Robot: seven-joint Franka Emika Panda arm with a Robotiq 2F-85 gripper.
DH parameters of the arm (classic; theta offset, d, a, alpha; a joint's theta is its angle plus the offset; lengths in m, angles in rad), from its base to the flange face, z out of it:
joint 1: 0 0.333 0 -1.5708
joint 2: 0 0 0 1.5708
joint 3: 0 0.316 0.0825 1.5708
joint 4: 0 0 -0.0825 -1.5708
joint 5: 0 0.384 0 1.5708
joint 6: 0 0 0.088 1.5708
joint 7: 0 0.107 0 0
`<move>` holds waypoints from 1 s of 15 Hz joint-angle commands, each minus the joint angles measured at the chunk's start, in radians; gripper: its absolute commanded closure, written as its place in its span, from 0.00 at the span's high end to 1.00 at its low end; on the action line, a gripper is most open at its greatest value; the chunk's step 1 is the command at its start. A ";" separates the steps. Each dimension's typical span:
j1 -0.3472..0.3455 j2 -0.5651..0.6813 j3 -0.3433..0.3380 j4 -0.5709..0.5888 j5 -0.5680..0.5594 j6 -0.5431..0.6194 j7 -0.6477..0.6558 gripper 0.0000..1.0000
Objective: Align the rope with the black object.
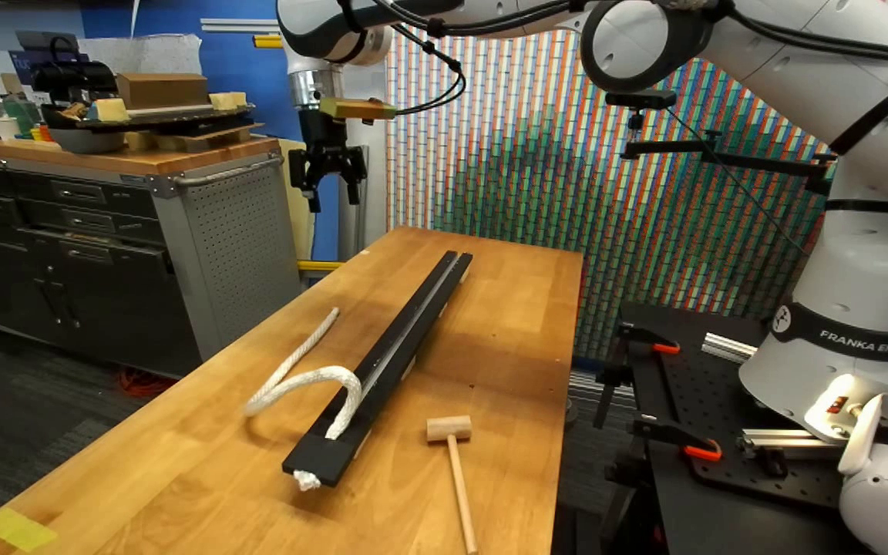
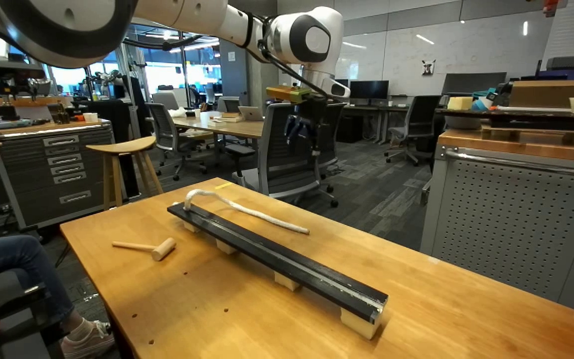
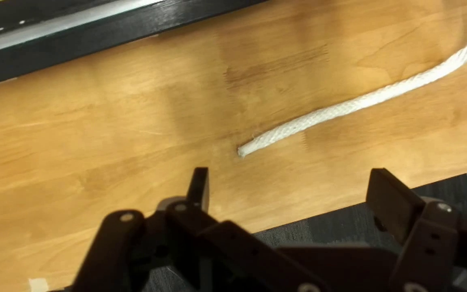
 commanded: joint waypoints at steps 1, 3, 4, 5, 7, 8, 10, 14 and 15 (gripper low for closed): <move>0.022 0.056 0.003 0.076 0.020 -0.016 0.116 1.00; 0.027 0.071 0.009 0.076 0.025 -0.016 0.143 1.00; 0.028 0.074 0.015 0.075 0.028 -0.024 0.139 1.00; 0.025 0.073 0.023 0.074 0.031 -0.032 0.114 1.00; 0.036 0.042 0.005 0.003 0.006 0.001 0.112 1.00; 0.036 0.042 0.005 -0.001 0.006 0.001 0.112 1.00; 0.036 0.042 0.005 -0.002 0.006 0.001 0.112 1.00; 0.033 0.041 0.003 -0.006 0.021 0.020 0.168 1.00; 0.030 0.042 0.000 -0.008 0.035 0.033 0.228 1.00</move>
